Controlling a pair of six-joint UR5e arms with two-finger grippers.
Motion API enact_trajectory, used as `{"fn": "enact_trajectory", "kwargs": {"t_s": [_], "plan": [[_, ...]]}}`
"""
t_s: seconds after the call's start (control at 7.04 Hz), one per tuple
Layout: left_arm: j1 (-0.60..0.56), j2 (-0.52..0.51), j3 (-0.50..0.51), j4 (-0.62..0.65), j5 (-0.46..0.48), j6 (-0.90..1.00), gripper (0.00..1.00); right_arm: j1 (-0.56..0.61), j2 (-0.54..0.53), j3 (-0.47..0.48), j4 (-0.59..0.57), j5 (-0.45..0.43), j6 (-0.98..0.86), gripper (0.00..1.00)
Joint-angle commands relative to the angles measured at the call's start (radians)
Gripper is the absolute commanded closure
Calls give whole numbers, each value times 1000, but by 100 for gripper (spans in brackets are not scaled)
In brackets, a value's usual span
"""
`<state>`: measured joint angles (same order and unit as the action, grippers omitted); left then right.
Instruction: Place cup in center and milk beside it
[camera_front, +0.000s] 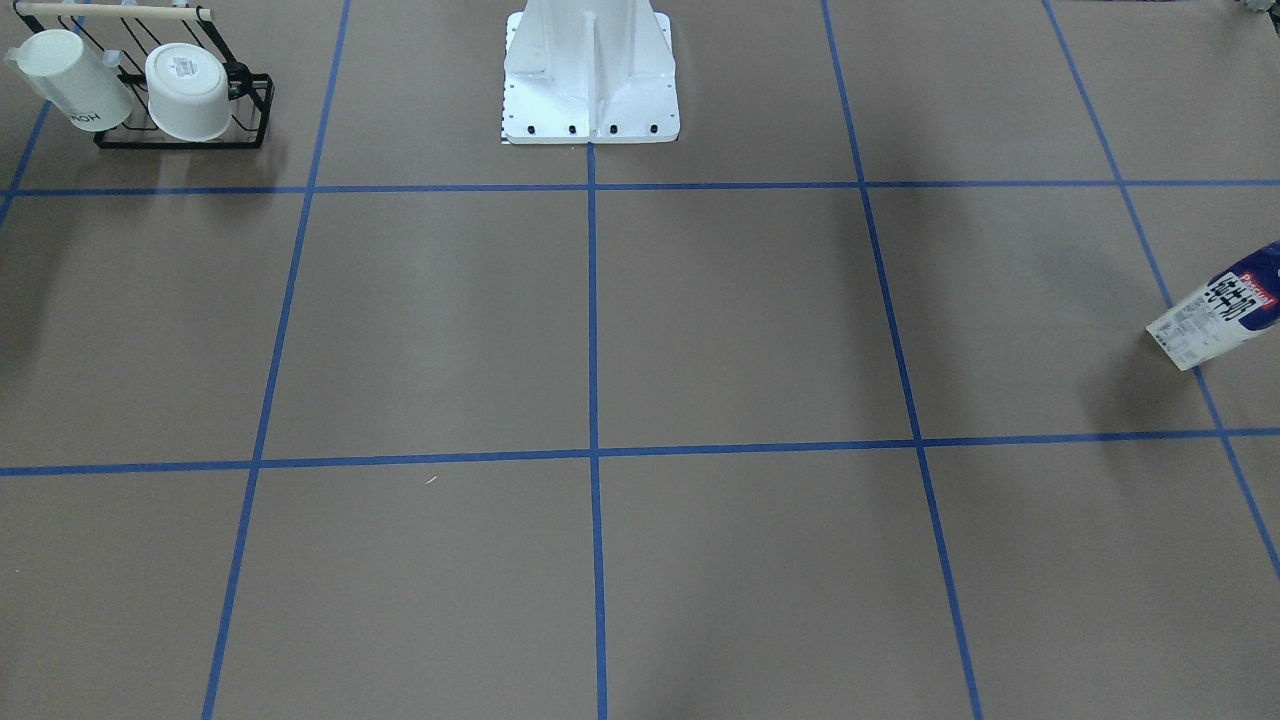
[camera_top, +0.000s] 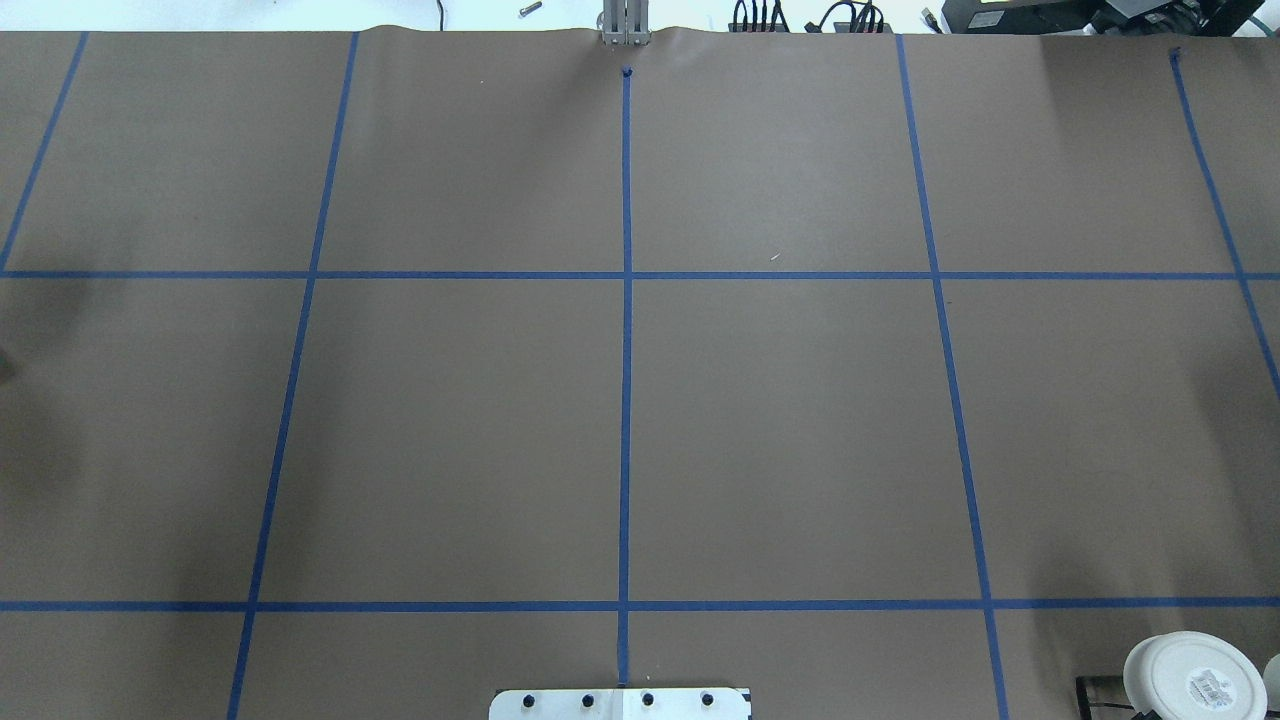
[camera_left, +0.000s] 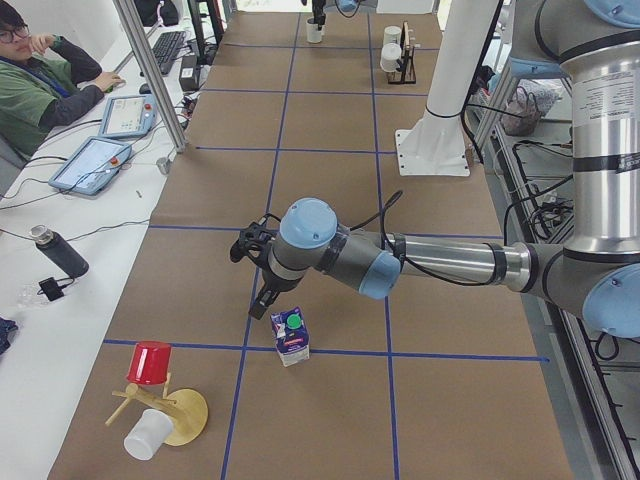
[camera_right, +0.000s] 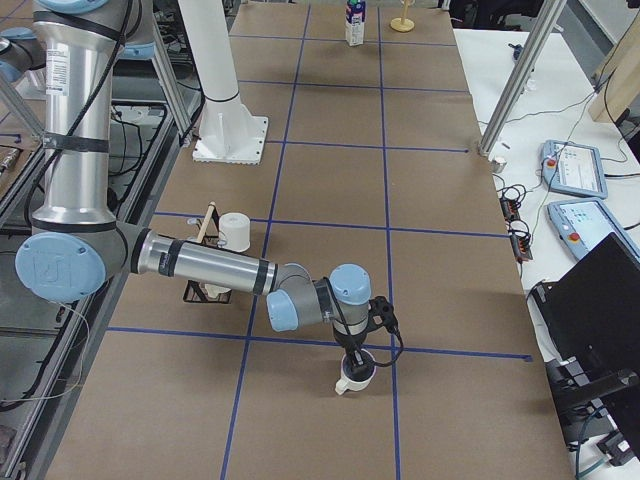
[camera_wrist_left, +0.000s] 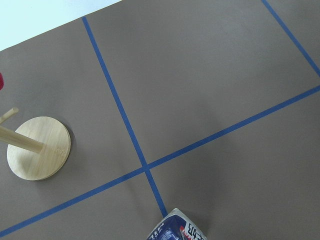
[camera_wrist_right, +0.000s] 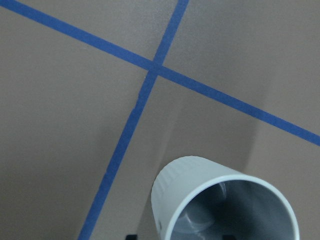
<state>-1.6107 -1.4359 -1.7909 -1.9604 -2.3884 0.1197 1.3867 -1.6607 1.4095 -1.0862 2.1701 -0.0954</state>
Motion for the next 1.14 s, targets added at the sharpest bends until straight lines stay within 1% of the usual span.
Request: {"fn": "enact_trajectory", "kwargs": {"t_s": [0.0, 0.14, 0.28, 0.43, 0.57, 0.71, 0.85, 0.99], "plan": [[0, -3, 2, 0, 0, 0, 1, -23, 36, -41, 37, -7, 0, 100], [0, -3, 4, 0, 0, 0, 1, -23, 42, -31, 39, -3, 2, 100], [0, -3, 7, 0, 0, 0, 1, -18, 47, 9, 28, 5, 3, 100], [0, -3, 8, 0, 0, 0, 1, -11, 56, 64, -33, 20, 5, 100], [-2, -3, 10, 0, 0, 0, 1, -2, 86, 151, -152, 23, 15, 100], [-2, -1, 11, 0, 0, 0, 1, -3, 100, 260, -214, 40, 119, 100], [-2, -1, 13, 0, 0, 0, 1, -46, 126, 348, -245, 71, 295, 100], [-2, 0, 13, 0, 0, 0, 1, -142, 165, 399, -247, 71, 406, 100]]}}
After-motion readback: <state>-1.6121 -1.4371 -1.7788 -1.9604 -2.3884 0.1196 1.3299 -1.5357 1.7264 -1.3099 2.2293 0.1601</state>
